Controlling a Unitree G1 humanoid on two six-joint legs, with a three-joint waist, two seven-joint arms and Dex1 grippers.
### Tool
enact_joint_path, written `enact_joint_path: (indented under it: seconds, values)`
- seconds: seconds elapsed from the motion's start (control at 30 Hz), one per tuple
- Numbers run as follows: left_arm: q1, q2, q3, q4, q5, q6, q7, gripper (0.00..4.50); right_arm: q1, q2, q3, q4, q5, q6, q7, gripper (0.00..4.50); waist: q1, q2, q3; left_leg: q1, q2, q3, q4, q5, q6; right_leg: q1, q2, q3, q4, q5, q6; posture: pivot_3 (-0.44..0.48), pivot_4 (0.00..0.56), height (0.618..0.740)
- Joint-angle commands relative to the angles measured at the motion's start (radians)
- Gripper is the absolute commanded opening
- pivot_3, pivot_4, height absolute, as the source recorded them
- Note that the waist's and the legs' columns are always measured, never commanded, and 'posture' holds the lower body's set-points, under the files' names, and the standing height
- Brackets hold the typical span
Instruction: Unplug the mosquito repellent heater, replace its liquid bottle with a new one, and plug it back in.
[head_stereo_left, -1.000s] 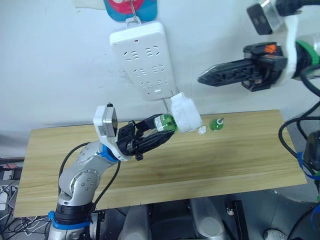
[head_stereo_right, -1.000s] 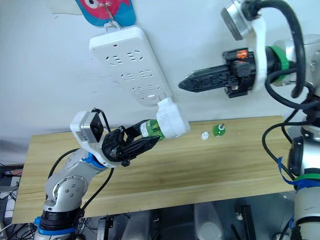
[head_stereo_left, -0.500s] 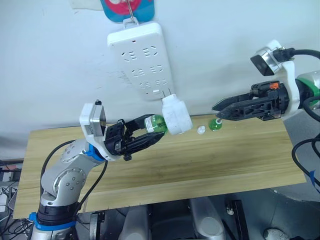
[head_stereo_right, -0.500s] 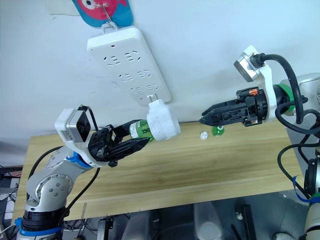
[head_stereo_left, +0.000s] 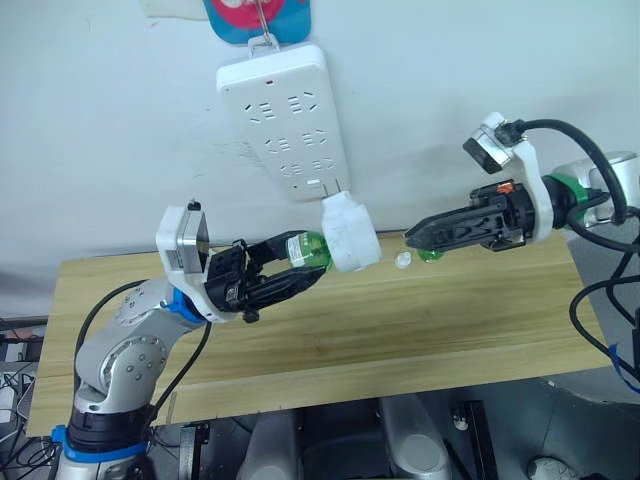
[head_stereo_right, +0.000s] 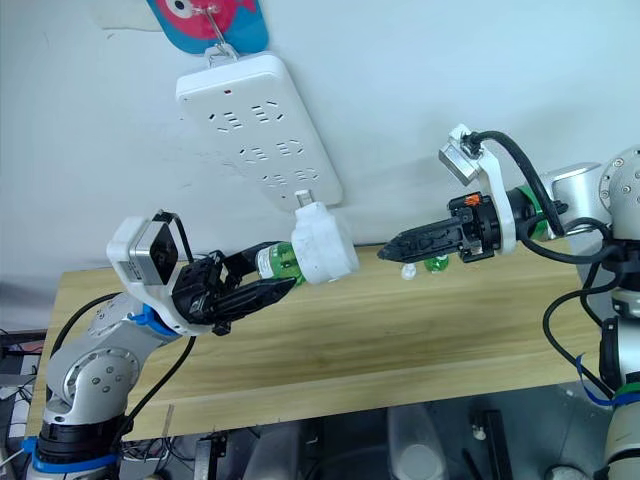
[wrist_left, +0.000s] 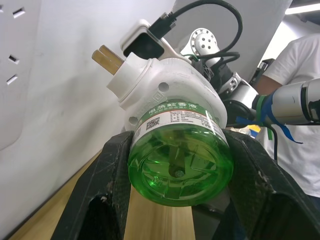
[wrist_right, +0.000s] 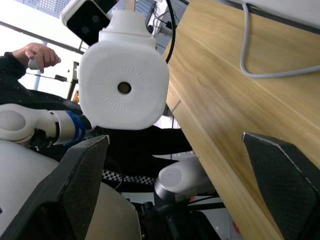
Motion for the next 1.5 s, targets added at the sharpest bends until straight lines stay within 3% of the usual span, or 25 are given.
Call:
enact_joint_path:
  seconds: [0.03, 0.9, 1.5]
  values:
    - [0.005, 0.015, 0.016, -0.030, -0.013, -0.009, -0.030, 2.33, -0.038, 0.005, -0.005, 0.020, 0.111, 0.008, -0.061, 4.48, 0.001, 0.000, 0.000, 0.000, 0.000, 0.000, 0.000, 0.000, 0.000, 0.000, 0.000, 0.000, 0.000, 0.000, 0.000, -0.228, 0.328, 0.740]
    - [-0.025, -0.013, -0.007, -0.006, 0.043, -0.034, -0.045, 2.33, -0.090, 0.046, 0.123, 0.083, 0.590, -0.063, -0.430, 4.48, 0.016, 0.000, 0.000, 0.000, 0.000, 0.000, 0.000, 0.000, 0.000, 0.000, 0.000, 0.000, 0.000, 0.000, 0.000, -0.220, 0.335, 0.740]
    - [-0.025, -0.015, 0.002, -0.031, 0.021, -0.013, -0.036, 2.33, -0.037, 0.026, 0.144, 0.063, 0.604, -0.099, -0.509, 4.48, 0.018, 0.000, 0.000, 0.000, 0.000, -0.001, 0.000, 0.000, 0.000, 0.000, 0.000, 0.000, 0.000, 0.000, 0.000, -0.213, 0.331, 0.740]
